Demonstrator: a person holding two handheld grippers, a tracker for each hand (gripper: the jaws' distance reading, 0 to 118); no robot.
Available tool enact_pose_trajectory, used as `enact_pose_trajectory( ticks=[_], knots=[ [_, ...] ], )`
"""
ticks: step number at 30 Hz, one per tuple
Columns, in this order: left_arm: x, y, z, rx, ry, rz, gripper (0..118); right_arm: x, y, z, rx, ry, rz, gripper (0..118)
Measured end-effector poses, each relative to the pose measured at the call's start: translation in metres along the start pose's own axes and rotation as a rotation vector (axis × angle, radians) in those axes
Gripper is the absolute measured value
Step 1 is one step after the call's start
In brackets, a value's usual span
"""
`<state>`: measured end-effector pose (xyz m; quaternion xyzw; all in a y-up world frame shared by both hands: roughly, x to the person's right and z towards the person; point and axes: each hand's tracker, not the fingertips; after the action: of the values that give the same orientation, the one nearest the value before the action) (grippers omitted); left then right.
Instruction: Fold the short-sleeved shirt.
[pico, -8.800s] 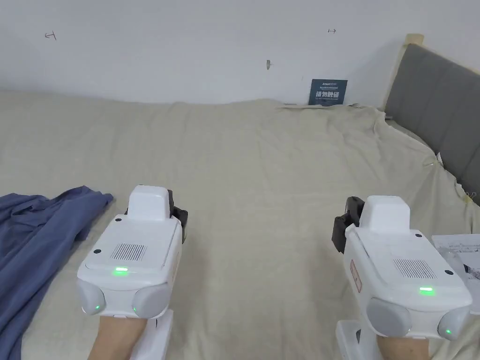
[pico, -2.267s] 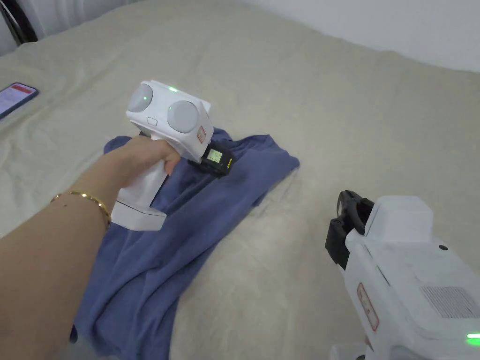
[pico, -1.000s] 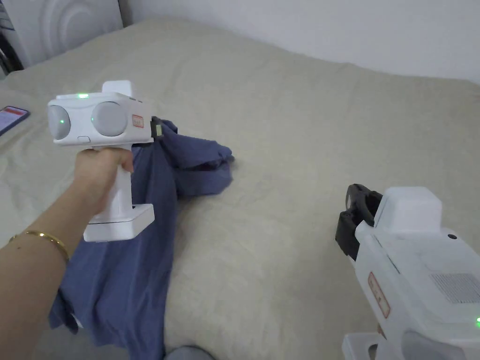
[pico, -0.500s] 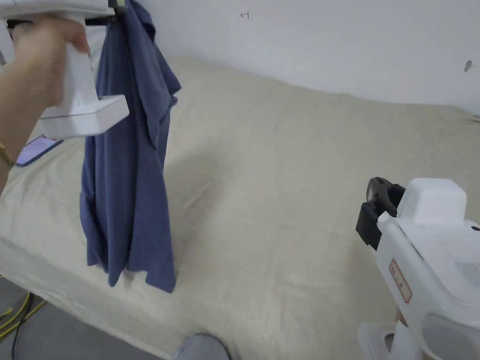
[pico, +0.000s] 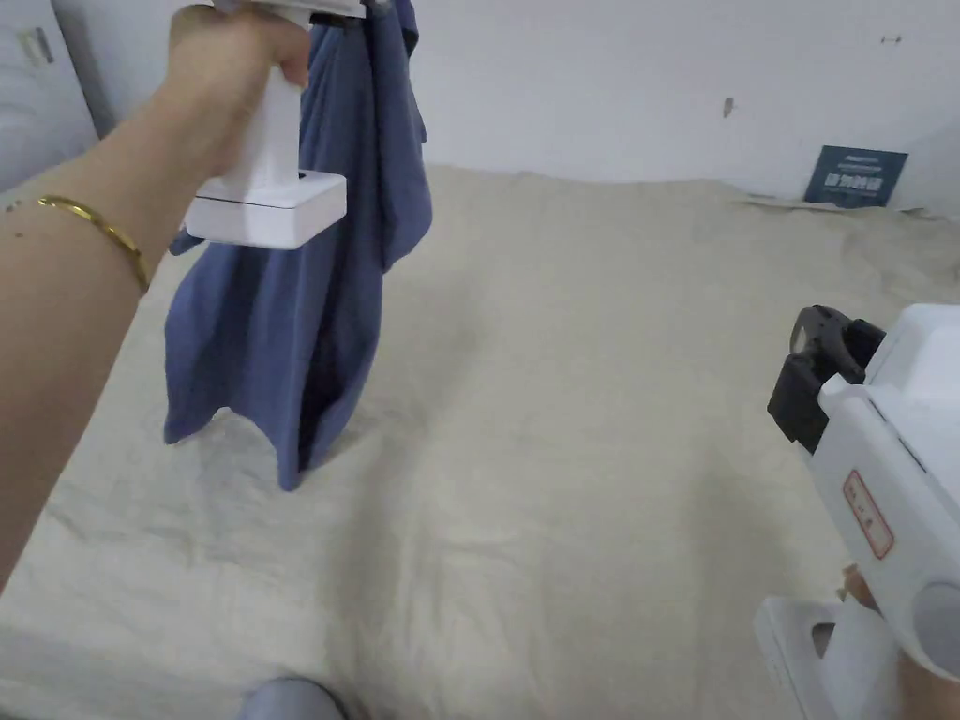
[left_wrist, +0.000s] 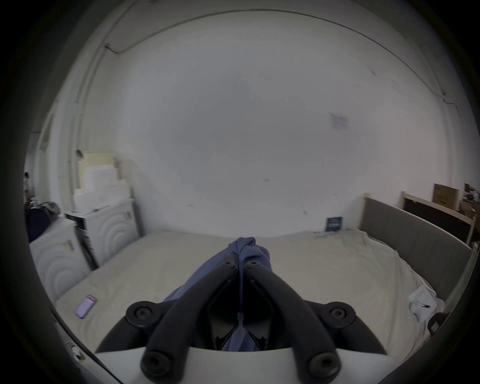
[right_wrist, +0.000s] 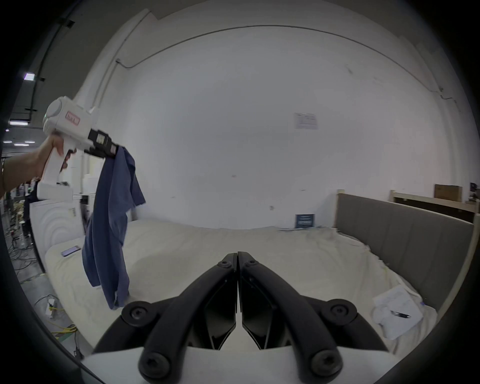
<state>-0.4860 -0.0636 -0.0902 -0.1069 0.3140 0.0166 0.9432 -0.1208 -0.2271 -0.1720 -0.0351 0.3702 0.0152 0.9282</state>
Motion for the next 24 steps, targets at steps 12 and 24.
enact_pose_trajectory(
  ticks=[12, 24],
  knots=[
    [0.229, -0.128, -0.059, -0.24, -0.402, -0.152, 0, 0.098, -0.019, 0.044, -0.065, -0.268, -0.05, 0],
    [0.351, -0.284, -0.052, -0.511, -0.553, -0.28, 1, 0.125, -0.051, 0.052, -0.167, -0.322, -0.077, 0]
  ],
)
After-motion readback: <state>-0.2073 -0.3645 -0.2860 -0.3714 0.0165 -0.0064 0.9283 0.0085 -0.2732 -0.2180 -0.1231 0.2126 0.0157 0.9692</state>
